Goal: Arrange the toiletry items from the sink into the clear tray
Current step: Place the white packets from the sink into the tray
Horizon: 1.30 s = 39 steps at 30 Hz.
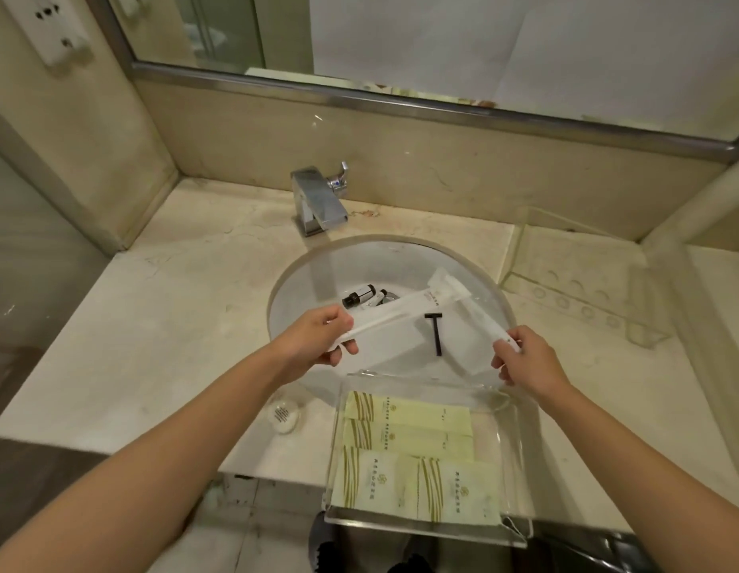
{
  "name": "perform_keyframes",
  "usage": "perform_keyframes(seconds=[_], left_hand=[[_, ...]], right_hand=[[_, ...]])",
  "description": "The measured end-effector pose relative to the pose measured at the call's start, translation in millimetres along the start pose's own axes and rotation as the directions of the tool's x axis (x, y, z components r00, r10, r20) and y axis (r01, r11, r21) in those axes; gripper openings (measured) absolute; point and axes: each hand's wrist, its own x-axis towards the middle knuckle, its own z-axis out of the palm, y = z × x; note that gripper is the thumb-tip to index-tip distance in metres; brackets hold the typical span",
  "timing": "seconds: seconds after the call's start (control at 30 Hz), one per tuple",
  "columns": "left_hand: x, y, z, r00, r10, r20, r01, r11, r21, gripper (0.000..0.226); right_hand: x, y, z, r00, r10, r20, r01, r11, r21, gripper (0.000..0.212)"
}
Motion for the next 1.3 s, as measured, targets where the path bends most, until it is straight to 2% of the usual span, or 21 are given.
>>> perform_keyframes(seconds=[0.17, 0.27, 0.4, 0.57, 0.67, 0.8, 0.9, 1.0, 1.07, 1.23, 1.3], left_hand=[[-21.2, -1.5, 6.4, 0.996, -0.004, 0.094, -0.019, 0.967, 0.253, 0.021], [-25.9, -7.7, 11.9, 0.987, -0.031, 0.160, -0.040, 0.904, 0.425, 0.018], [-30.8, -15.2, 25.2, 0.979, -0.054, 0.196, -0.071, 0.812, 0.580, 0.022], [-29.7, -23.7, 44.9, 0.979, 0.002, 0.203, -0.153, 0.663, 0.733, 0.020], [-25.4, -33.6, 53.9, 0.990, 0.055, 0.129, -0.134, 0.644, 0.753, 0.017], [-21.2, -37.0, 62.2, 0.990, 0.142, -0.020, -0.085, 0.694, 0.715, 0.013], [-18.0, -36.5, 64.8, 0.987, 0.144, -0.077, -0.051, 0.719, 0.694, 0.013], [-16.4, -37.6, 61.9, 0.987, 0.147, -0.059, -0.064, 0.714, 0.697, 0.016], [-18.1, -37.7, 58.9, 0.984, 0.176, -0.013, -0.111, 0.674, 0.730, 0.019], [-24.1, -36.9, 52.5, 0.969, 0.242, 0.055, -0.184, 0.554, 0.812, 0.023], [-25.1, -37.7, 51.0, 0.964, 0.253, 0.083, -0.202, 0.491, 0.847, 0.020]], right_hand=[[-19.8, 1.2, -12.8, 0.999, -0.007, -0.032, 0.008, 0.999, 0.037, 0.009], [-29.4, -0.6, -19.6, 0.999, -0.033, 0.016, 0.032, 0.999, 0.025, 0.010], [-42.4, -1.5, -27.6, 0.986, -0.070, 0.153, 0.063, 0.997, 0.049, 0.010], [-59.0, 3.2, -34.5, 0.921, -0.078, 0.381, 0.075, 0.997, 0.022, 0.009], [-63.7, 6.3, -40.5, 0.887, -0.056, 0.459, 0.060, 0.998, 0.006, 0.008], [-63.5, 13.6, -51.9, 0.855, 0.003, 0.519, 0.030, 0.998, -0.055, 0.009], [-60.5, 20.3, -56.0, 0.812, 0.077, 0.579, -0.002, 0.992, -0.128, 0.008], [-59.7, 22.2, -49.5, 0.772, 0.112, 0.626, 0.034, 0.976, -0.217, 0.007], [-61.4, 18.8, -39.9, 0.766, 0.110, 0.634, 0.065, 0.967, -0.246, 0.007], [-62.1, 9.2, -11.9, 0.795, 0.034, 0.606, 0.158, 0.953, -0.260, 0.003], [-60.9, 8.5, -3.2, 0.817, 0.002, 0.577, 0.201, 0.936, -0.288, 0.010]])
